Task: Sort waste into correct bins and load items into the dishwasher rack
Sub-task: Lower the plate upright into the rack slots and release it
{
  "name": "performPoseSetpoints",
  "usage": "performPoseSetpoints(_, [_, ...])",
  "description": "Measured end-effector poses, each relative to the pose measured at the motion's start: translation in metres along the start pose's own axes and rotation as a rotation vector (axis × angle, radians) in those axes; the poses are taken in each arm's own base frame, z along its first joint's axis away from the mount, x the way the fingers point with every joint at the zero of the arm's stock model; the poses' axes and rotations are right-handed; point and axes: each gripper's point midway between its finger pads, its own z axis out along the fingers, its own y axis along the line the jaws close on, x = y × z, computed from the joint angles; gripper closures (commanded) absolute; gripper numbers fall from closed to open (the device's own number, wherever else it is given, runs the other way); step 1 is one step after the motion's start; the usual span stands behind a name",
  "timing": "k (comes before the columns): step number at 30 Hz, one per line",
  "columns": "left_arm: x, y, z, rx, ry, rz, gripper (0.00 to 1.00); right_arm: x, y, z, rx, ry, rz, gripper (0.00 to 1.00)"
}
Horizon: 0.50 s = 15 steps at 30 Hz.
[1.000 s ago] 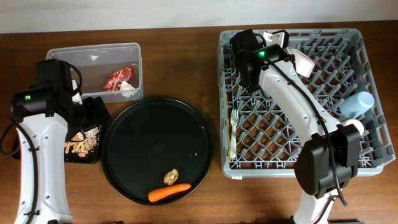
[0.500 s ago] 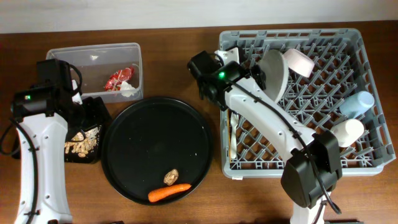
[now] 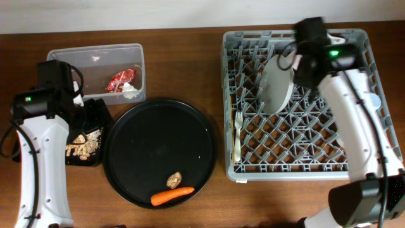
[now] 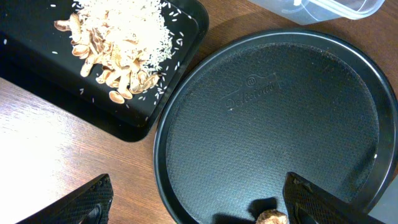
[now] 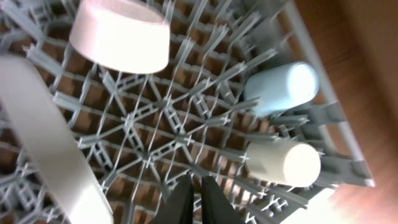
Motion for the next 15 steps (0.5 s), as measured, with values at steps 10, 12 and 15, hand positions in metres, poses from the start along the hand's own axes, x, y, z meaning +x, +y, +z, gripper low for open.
performPoseSetpoints(10, [0.0, 0.0, 0.0, -0.001, 0.002, 0.0, 0.13, 0.032, 0.079, 0.035, -0.56, 0.249, -0.277, 0.9])
performPoseSetpoints(12, [0.001, 0.0, 0.0, -0.001, 0.003, 0.0, 0.13, 0.041, 0.106, 0.017, -0.741, 0.241, -0.396, 0.9])
performPoseSetpoints(15, [0.001, 0.0, 0.0, -0.001, 0.003, 0.0, 0.13, 0.045, 0.117, 0.006, -0.823, 0.228, -0.45, 0.89])
